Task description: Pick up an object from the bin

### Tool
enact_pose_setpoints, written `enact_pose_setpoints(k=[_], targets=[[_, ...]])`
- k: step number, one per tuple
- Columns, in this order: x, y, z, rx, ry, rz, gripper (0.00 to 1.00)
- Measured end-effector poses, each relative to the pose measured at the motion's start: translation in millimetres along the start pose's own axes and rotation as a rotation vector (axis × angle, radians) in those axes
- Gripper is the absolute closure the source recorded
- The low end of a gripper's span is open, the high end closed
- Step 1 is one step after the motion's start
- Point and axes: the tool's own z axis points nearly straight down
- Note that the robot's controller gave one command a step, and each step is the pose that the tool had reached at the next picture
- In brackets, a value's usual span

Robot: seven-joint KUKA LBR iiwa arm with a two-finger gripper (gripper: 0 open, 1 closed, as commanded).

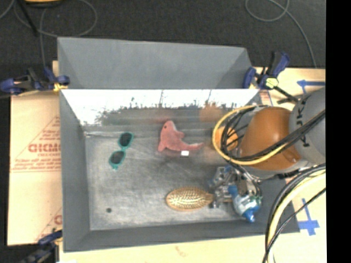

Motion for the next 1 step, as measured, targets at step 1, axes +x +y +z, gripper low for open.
enact_pose_setpoints(k=[1], targets=[[1.9, 0.1, -5.0, -0.001, 0.010, 0.001, 1.00]])
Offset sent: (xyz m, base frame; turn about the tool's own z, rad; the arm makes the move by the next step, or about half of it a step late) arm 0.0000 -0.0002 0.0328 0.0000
